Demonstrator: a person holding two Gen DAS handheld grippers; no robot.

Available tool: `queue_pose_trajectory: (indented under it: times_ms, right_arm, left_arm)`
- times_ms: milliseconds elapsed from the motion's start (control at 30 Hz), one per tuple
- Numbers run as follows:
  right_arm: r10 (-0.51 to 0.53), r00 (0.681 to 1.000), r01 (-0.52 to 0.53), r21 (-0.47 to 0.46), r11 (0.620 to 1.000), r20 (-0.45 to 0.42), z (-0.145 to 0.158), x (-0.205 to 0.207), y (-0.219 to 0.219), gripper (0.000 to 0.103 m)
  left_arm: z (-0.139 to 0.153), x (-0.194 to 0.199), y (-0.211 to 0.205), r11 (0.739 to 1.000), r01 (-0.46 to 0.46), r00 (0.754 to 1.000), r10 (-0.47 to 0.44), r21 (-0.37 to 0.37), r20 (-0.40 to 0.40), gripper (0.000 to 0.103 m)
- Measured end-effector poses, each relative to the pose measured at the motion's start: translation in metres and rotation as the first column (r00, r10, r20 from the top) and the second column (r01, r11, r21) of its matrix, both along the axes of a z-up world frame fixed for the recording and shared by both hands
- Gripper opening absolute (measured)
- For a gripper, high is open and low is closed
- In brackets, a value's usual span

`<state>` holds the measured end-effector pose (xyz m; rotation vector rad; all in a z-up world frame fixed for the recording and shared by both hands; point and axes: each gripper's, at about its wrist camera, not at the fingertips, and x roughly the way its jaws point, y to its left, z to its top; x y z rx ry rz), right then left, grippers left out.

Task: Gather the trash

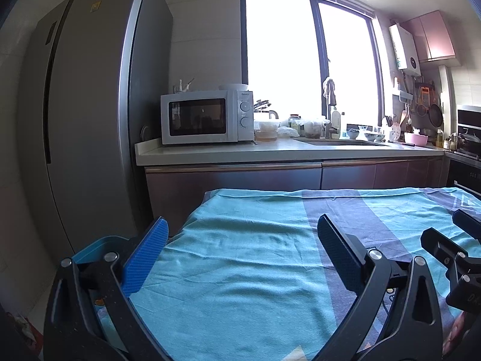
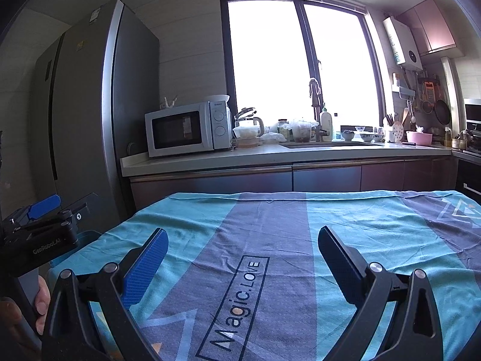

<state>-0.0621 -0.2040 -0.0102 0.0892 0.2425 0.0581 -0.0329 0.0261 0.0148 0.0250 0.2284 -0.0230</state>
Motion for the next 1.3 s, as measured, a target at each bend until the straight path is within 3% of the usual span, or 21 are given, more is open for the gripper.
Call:
queue_pose_trajectory:
  times_ms: [1300]
  right_arm:
    - [-0.007,1.000,0.007,0.005,1.000,-0.007,-0.0011,-0.0010,0.0023,0.097]
  left_arm:
    - [-0.0023,0.0014,-0.0009,1.000,-0.001,1.000,0.001,0.001,0.010,0.098]
